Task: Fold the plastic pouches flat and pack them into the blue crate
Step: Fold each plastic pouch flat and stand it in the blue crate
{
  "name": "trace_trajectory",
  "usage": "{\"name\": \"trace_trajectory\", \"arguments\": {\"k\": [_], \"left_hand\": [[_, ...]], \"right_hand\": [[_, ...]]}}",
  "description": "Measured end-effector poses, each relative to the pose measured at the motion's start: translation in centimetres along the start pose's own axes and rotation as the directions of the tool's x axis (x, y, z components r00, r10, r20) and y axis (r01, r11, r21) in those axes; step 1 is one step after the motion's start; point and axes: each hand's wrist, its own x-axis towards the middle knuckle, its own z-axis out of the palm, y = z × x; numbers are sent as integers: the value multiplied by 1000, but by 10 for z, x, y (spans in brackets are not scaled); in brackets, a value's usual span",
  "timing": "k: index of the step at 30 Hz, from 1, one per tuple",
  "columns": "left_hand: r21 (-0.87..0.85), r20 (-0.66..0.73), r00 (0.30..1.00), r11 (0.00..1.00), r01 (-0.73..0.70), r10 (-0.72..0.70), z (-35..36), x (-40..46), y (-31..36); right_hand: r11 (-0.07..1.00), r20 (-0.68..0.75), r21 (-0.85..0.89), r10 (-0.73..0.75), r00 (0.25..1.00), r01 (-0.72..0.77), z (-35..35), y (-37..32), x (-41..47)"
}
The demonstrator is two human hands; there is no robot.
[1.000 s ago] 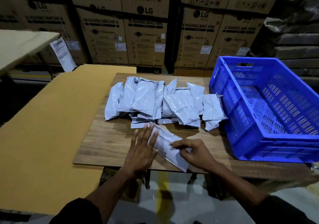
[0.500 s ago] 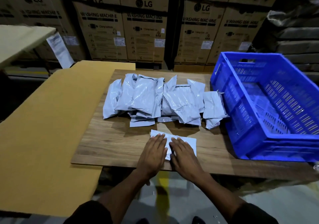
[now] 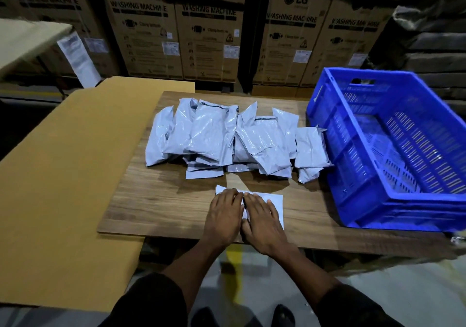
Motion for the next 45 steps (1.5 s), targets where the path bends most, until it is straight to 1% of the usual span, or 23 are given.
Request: {"name": "trace_trajectory", "arguments": {"k": [3,7,11,17,24,27,30,34,36,38,40,41,44,45], "left_hand": [[101,43,999,995,-20,16,0,-3,-10],[131,105,994,990,-46,32,1,-8,-17],[123,116,993,992,-18,4,-1,-10,-15],[112,159,985,992,51,-68,-3,-12,-13],[108,171,983,993,46,-64,-8,-16,-15],[106,198,976,992,66,-86,-11,-17,-13],[108,217,973,992,60,-82,-13,-18,-14],[120,235,967,990,71,-97,-14,-23,-19],[134,244,962,987,89,-120,-14,-21,-19],[156,223,965,982,104,-137,-15,-20,-17],[162,178,977,983,88,-117,-18,-19,-14],[160,162,984,986,54,-80,-19,-20,-13],[153,149,984,981,-119,96,-15,-34,-13],[147,155,979,977,-155,132,-13,-38,-15]], "right_hand": [[1000,70,-18,3,998,-2,-6,0,1],[999,109,-45,13,994,-8,-10,-2,1],[996,79,-45,78,994,-74,-9,-6,1],[990,9,-65,129,992,-128,-4,-6,-3],[987,-28,-82,137,990,-139,0,9,-9],[982,2,-125,142,990,-141,-4,17,-12],[981,3,-139,139,990,-137,-7,23,-17],[972,30,-167,172,985,-164,-13,39,-26],[972,65,-161,182,981,-170,-17,43,-24],[969,114,-166,202,973,-182,-20,43,-23],[970,88,-189,174,981,-155,-23,39,-22],[971,59,-211,127,990,-112,-24,35,-23],[966,42,-246,-75,996,83,-19,25,-22],[959,37,-250,-131,991,136,-15,24,-21]]}}
